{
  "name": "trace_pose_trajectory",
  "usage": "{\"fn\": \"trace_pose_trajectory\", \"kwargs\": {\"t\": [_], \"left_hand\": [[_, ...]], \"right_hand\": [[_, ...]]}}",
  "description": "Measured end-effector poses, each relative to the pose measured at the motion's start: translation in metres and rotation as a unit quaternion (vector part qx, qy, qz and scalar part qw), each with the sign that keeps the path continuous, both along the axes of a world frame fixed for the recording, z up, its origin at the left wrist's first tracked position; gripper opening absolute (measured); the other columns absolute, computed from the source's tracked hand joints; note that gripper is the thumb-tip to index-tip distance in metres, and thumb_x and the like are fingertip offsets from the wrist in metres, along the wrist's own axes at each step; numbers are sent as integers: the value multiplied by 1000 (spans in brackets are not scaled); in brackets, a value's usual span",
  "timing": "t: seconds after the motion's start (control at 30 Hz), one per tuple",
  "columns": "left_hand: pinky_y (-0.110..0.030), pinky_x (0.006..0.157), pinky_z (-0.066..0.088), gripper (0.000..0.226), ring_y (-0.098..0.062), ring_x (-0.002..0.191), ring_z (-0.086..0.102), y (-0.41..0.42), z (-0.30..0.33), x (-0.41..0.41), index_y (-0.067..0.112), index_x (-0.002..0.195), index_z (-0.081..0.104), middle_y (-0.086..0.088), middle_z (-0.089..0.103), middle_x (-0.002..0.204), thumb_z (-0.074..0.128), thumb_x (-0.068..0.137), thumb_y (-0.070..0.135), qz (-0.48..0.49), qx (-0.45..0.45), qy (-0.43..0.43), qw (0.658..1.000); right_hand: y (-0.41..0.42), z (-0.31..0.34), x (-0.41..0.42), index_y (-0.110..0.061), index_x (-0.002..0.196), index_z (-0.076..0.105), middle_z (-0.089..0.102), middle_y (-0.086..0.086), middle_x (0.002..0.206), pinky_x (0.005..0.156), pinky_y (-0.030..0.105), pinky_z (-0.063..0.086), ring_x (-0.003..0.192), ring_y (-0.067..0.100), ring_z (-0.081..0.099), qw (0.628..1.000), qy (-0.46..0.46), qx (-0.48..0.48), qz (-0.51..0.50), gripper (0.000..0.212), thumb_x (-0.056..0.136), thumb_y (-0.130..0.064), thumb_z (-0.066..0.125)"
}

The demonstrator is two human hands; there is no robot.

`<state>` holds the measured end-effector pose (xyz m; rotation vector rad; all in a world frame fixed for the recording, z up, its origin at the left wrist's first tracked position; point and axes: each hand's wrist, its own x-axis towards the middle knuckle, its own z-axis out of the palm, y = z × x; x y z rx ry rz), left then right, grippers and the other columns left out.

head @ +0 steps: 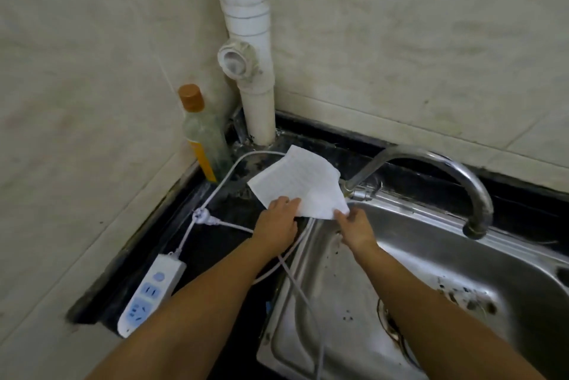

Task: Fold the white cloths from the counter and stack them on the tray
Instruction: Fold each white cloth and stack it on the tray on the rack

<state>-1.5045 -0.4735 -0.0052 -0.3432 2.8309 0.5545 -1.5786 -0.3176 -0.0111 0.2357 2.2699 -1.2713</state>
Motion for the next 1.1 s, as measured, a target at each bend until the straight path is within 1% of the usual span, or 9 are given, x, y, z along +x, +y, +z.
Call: {"fn": "trace_pose_trajectory", "kwargs": {"t": [0.13, 0.23, 0.43, 0.57, 0.7, 0.83, 0.93, 1.0, 1.1], "left_hand": [[-39, 90, 42, 31, -28, 121, 41, -12, -15, -11, 14, 125, 49, -9, 42, 133, 45, 95, 20, -12, -63, -10, 998], [-36, 80, 40, 21, -27, 110, 48, -11, -7, -12, 10, 108, 56, -9, 51, 117, 41, 98, 20, 23, -66, 33, 997], [-41, 68, 43, 15, -35, 79, 58, 3, 37, 23, 2, 95, 54, -18, 63, 88, 46, 97, 15, 40, 104, 146, 983], [-35, 67, 46, 14, -22, 72, 57, 29, 70, 62, 10, 93, 58, -10, 63, 80, 56, 93, 24, 35, 199, 149, 968], [-32, 72, 49, 15, -17, 74, 59, 81, 94, 103, 15, 99, 61, 0, 63, 81, 54, 94, 27, 19, 259, 179, 949], [-33, 94, 46, 35, -16, 104, 54, 137, 114, 128, 14, 126, 52, -1, 53, 112, 53, 91, 14, -9, 255, 275, 927], [-33, 108, 35, 54, -19, 126, 44, 178, 126, 136, 13, 133, 49, -7, 47, 133, 51, 80, 29, -105, 236, 247, 934], [-24, 104, 32, 59, -16, 125, 42, 210, 136, 139, 11, 125, 57, -7, 49, 133, 50, 74, 40, -176, 232, 187, 938], [-20, 82, 40, 34, -13, 100, 52, 259, 147, 139, 9, 108, 63, -7, 59, 112, 62, 80, 27, -212, 265, 109, 934]], "right_hand": [[-3, -3, -2, -10, 96, 55, 58, 11, 91, 72, 31, 41, 82, 24, 55, 999, 33, -4, 9, 14, 94, -24, 54], [-3, 12, 0, -10, 93, 57, 58, 6, 81, 68, 29, 42, 75, 21, 54, 996, 69, -54, 19, 10, 94, -20, 53], [4, 59, 24, -4, 90, 56, 55, 9, 81, 67, 31, 40, 74, 19, 50, 981, 115, -158, 15, 13, 93, -17, 54], [32, 91, 58, -14, 87, 58, 59, 7, 82, 72, 34, 45, 78, 21, 54, 964, 147, -219, 3, 7, 93, -14, 55], [84, 119, 101, -19, 90, 65, 66, 9, 89, 72, 34, 49, 78, 21, 60, 960, 184, -195, 82, 9, 92, -18, 56], [144, 149, 148, -20, 91, 67, 65, -6, 82, 62, 12, 44, 69, 4, 58, 950, 197, -140, 198, 10, 92, -17, 57], [190, 168, 174, -10, 91, 67, 62, -3, 78, 58, 9, 38, 63, -2, 51, 934, 218, -70, 273, 10, 91, -16, 59], [222, 177, 186, -13, 88, 68, 62, -7, 74, 62, 14, 39, 63, -3, 51, 930, 237, -21, 281, 7, 88, -14, 62], [273, 190, 195, -15, 91, 70, 69, 2, 86, 72, 26, 45, 77, 12, 60, 931, 247, 39, 268, 8, 86, -21, 66]]}}
